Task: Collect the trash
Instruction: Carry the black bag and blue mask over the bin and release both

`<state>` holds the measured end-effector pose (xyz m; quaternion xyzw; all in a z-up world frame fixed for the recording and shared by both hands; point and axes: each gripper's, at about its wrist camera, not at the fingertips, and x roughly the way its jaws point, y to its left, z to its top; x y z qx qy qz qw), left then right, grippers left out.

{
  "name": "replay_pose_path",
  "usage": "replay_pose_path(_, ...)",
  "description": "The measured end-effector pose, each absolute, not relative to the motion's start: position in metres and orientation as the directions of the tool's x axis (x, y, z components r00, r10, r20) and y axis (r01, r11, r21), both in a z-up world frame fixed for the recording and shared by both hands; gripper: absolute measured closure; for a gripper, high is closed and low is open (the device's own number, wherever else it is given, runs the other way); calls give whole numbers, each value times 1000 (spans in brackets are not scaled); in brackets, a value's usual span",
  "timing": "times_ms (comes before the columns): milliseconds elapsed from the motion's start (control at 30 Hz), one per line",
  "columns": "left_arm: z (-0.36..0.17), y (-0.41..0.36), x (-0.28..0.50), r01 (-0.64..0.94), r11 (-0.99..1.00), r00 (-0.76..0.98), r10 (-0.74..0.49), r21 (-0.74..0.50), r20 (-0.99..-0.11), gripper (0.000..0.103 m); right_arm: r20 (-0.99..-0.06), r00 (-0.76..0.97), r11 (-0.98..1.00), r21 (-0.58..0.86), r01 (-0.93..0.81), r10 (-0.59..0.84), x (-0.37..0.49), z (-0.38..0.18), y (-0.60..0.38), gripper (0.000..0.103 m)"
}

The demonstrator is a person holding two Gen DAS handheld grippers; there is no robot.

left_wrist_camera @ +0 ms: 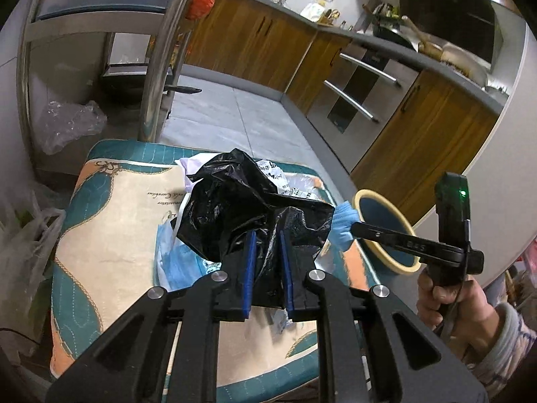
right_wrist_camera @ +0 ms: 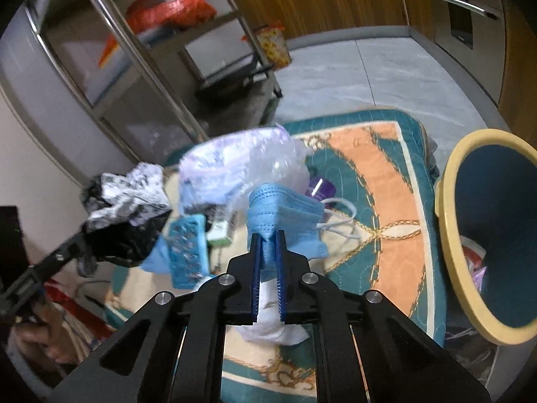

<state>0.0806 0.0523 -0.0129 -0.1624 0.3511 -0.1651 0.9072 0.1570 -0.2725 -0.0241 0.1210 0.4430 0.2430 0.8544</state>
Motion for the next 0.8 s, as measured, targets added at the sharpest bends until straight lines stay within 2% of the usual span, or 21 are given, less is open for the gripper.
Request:
replay_pose_path(233, -3, 55, 79, 210, 850, 715, -471, -483, -517, 89, -582, 534, 777, 563, -280, 614, 153, -7, -305, 94)
replay_pose_path(567, 10, 48, 87, 247, 804, 715, -528, -541, -458, 89, -581, 599, 809, 550, -209, 550, 146, -3, -338, 94)
replay_pose_path(633, 9, 45, 91, 242, 806, 702, -530, -540, -476, 89, -588, 598, 812, 548, -202, 545, 145, -5, -341, 94)
replay_pose_path(800, -16, 27, 104, 193, 851, 627, -490, -489, -605, 89, -596, 598, 815, 548, -186, 537, 144, -9, -349, 94)
